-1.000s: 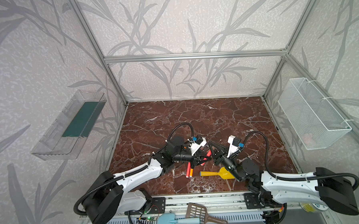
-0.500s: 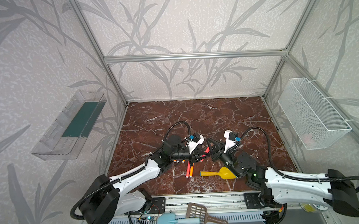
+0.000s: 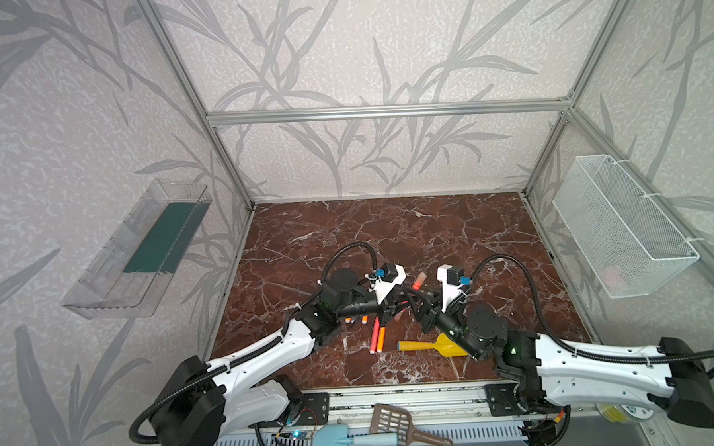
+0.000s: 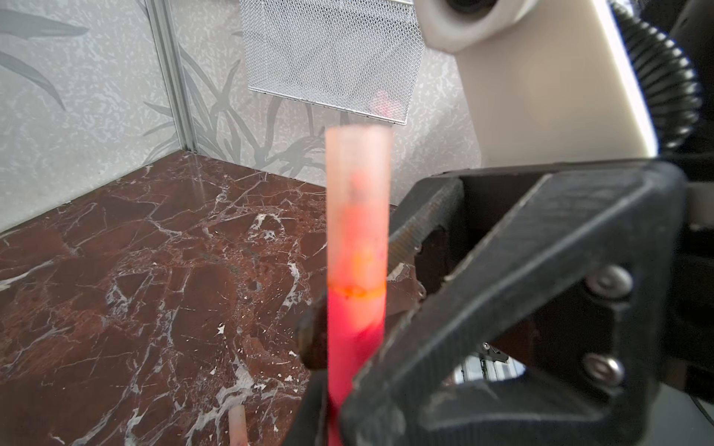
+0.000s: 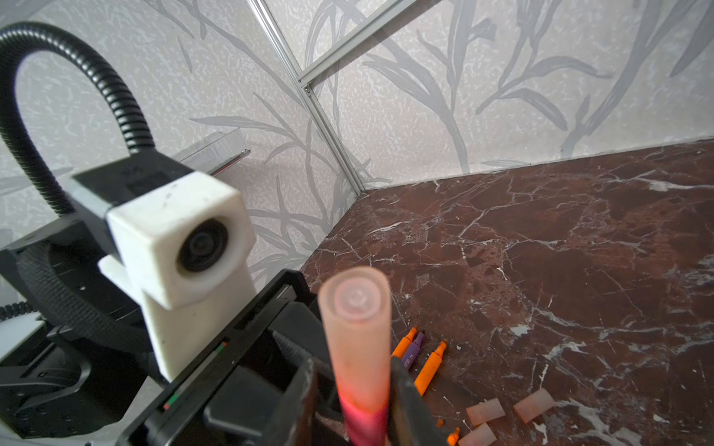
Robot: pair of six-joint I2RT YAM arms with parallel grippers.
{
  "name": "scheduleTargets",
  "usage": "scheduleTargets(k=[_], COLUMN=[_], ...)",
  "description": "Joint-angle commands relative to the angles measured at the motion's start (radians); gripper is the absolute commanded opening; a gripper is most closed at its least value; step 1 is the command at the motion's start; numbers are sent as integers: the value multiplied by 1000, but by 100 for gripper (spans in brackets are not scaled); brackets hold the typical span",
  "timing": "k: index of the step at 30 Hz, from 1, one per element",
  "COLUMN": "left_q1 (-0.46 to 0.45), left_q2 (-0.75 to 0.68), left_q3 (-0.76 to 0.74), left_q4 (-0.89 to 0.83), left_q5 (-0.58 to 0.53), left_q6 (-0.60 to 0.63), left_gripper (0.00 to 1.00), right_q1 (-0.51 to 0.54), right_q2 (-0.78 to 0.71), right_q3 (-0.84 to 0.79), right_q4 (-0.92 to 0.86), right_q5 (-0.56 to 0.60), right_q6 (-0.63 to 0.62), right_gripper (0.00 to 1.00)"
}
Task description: Insert the pens into the pen caps
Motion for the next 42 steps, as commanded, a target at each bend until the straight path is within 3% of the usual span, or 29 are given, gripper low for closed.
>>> scheduleTargets(k=[1, 3, 6, 10, 12, 15, 18, 22, 27, 33, 42], left_q1=[-7, -10, -13, -13, -12, -10, -3, 33, 89, 100, 107], left_q2=[-26, -29, -34, -33, -27, -13, 11, 55, 103, 161, 159], left_q3=[55, 55, 52, 55, 62, 65, 66, 87, 100, 144, 140], left_q4=[93, 92, 95, 78, 60, 45, 56, 66, 112, 85, 83], left_q5=[-29, -19, -20, -19, -42, -86, -178, -273, -373, -455, -463], left_q6=[28, 28, 28, 42, 48, 75, 86, 50, -33, -48, -46], left_gripper=[0, 0, 0, 1, 16, 47, 60, 69, 78, 79, 81], right_q1=[18, 15, 8, -13, -34, -109, -231, -424, -610, -634, -664], right_q2=[14, 18, 17, -12, -42, -115, -172, -163, -31, 255, 587], right_q3=[19, 27, 31, 13, 7, -1, -19, -39, 9, 154, 296], right_q4=[-83, -87, -97, -138, -208, -394, -572, -733, -834, -925, -981], right_q5=[-56, -51, -40, 12, 54, 122, 129, 34, -107, -130, -141], right_q6=[-29, -35, -29, -16, -6, 50, 125, 167, 125, 80, 45], right_gripper=[32, 30, 17, 10, 7, 5, 5, 3, 1, 0, 0])
